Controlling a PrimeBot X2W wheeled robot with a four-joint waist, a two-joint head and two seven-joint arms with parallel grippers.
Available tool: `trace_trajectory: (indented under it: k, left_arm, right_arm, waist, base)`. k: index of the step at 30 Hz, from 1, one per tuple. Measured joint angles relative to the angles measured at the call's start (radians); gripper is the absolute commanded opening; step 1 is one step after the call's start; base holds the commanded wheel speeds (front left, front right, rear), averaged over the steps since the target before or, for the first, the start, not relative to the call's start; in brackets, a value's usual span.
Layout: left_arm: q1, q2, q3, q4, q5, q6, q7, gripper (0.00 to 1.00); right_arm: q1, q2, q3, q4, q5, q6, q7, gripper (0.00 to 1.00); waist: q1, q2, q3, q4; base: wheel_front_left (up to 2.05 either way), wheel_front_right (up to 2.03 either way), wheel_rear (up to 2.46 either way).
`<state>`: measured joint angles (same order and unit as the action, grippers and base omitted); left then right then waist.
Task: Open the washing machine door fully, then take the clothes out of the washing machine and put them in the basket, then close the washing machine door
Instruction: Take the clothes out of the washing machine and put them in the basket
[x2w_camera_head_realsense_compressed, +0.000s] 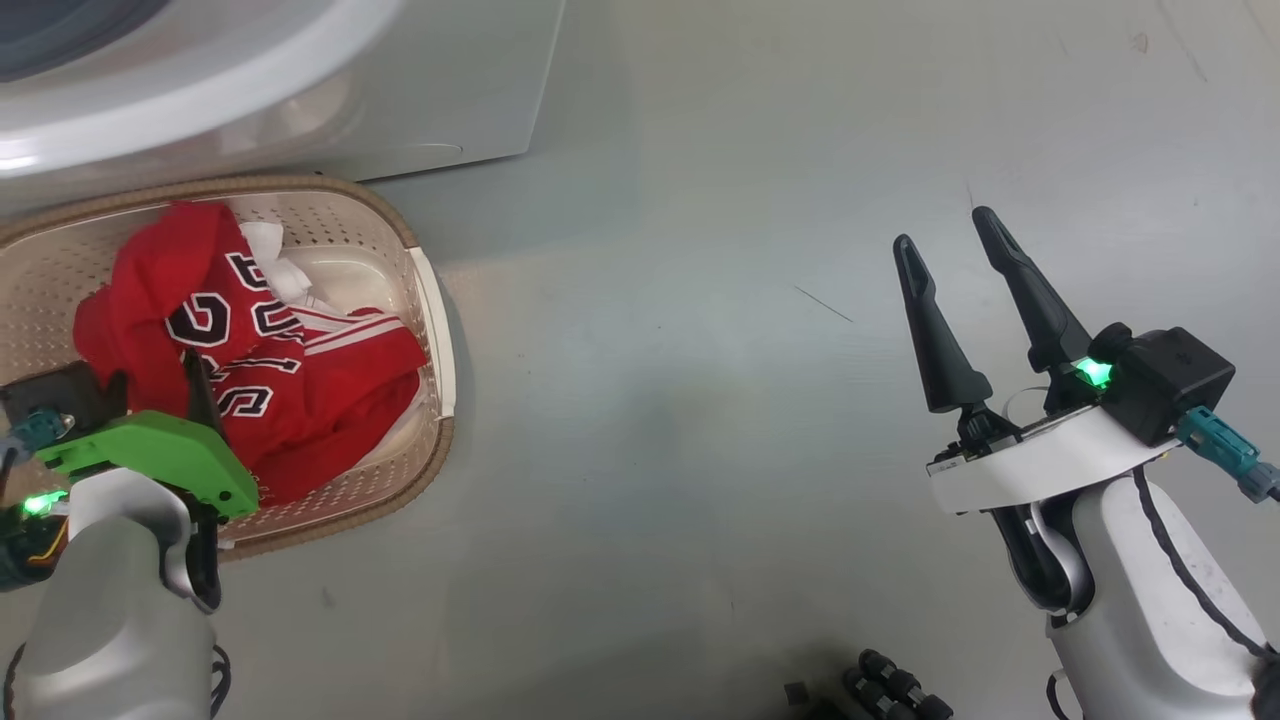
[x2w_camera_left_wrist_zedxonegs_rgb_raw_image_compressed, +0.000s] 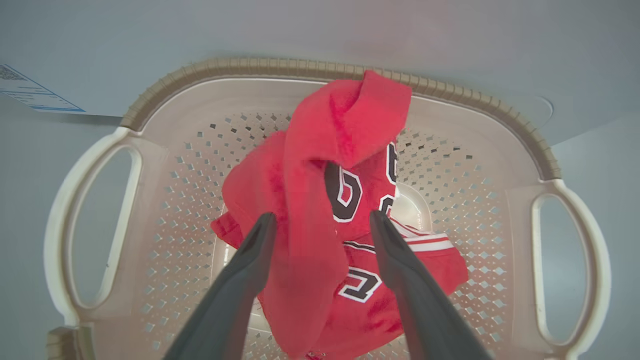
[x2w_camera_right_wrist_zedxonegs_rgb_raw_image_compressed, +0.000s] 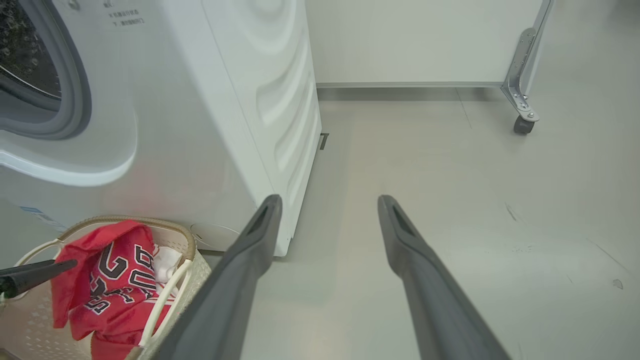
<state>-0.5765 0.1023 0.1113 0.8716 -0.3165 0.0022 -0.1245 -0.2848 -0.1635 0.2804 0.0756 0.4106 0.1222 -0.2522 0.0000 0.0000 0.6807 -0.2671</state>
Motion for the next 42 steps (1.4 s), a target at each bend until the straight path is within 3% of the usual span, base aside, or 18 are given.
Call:
trace_trajectory:
  k: [9, 26, 42]
  left_arm:
    - [-0.003, -0.001, -0.046, 0.043, 0.021, -0.06, -0.075, 1.0]
    - [-0.001, -0.049, -0.119, -0.018, 0.063, -0.104, -0.125, 1.0]
    - [0.146, -0.065, -0.152, -0.283, 0.088, -0.114, -0.128, 1.0]
  right_arm:
    - [-0.018, 0.016, 0.012, 0.014, 0.0, 0.0, 0.0, 1.0]
    - [-0.004, 0.009, -0.023, 0.05, 0.0, 0.0, 0.0, 1.0]
    - [0.109, -0.006, -0.049, 0.076, -0.009, 0.0, 0.0, 1.0]
  waist:
    - [0.0, 0.0, -0.054, 0.022]
    - [0.0, 0.0, -0.232, 0.102]
    - [0.0, 0.0, -0.419, 0.231]
  base:
    - [0.0, 0.0, 0.0]
    - [0.0, 0.0, 0.0]
    - [0.0, 0.0, 0.0]
